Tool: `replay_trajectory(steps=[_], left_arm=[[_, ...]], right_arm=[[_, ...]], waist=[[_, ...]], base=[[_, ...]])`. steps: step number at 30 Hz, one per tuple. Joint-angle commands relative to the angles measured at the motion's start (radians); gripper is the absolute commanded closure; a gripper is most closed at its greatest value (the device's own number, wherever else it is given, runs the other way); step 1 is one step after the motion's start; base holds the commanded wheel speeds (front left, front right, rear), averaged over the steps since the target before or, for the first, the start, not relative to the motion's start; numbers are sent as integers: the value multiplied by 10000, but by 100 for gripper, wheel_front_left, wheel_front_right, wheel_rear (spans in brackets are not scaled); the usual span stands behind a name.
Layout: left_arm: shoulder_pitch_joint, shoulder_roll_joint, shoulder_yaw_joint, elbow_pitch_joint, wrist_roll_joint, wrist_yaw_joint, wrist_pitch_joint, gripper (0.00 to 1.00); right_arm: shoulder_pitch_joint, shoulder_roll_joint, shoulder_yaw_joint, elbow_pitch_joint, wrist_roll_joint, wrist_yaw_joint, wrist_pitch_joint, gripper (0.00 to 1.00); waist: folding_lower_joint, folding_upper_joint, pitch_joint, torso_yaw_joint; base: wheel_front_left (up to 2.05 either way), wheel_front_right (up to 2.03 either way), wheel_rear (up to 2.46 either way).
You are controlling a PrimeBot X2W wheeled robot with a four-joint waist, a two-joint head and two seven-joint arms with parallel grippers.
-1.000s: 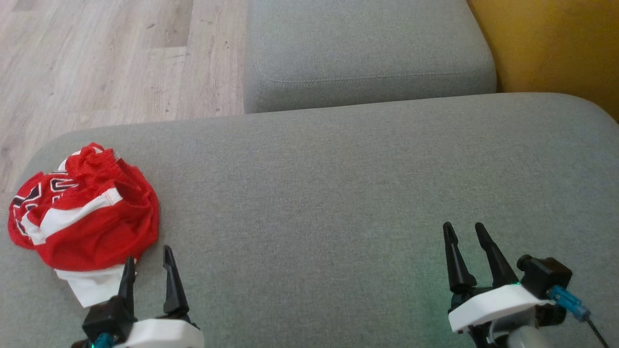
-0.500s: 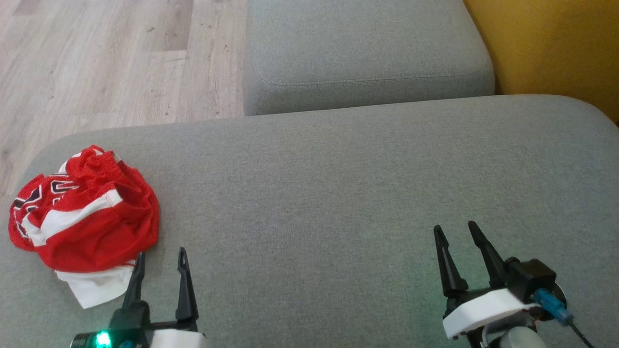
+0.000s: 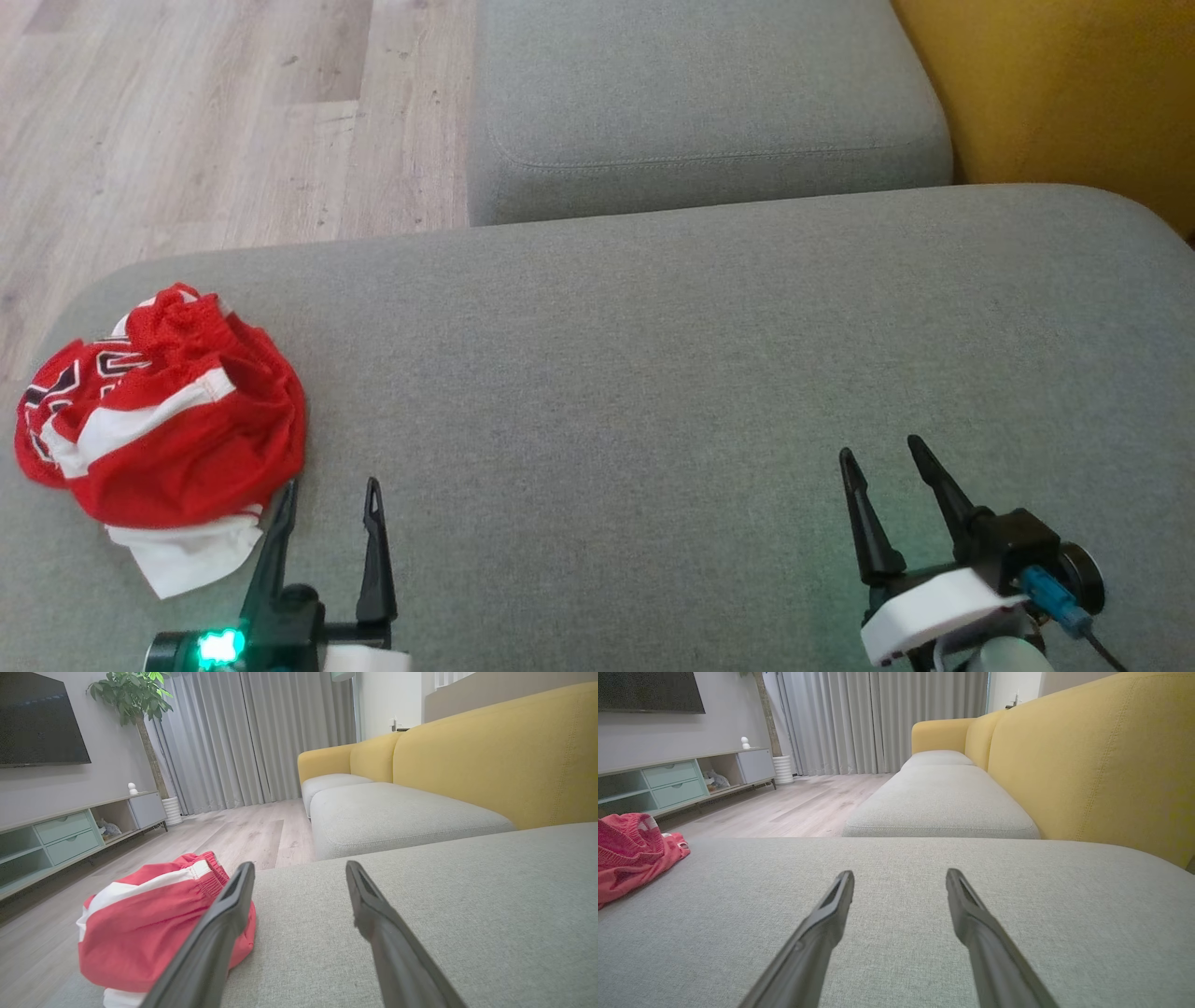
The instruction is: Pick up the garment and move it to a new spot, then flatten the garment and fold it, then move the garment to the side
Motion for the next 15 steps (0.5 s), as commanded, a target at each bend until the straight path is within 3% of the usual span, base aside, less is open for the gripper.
replay_trajectory(steps=[1, 15], left_arm=[[-281, 90, 360, -297, 5, 48, -95, 0], [-334, 15, 523, -220, -55, 30, -95, 0]], right_arm=[[-436, -87, 177, -275, -68, -7, -136, 0], [-397, -87, 123, -256, -113, -7, -136, 0]], waist=[[0, -1, 4, -14], [0, -1, 5, 78]], base=[[0, 0, 0], [0, 0, 0]])
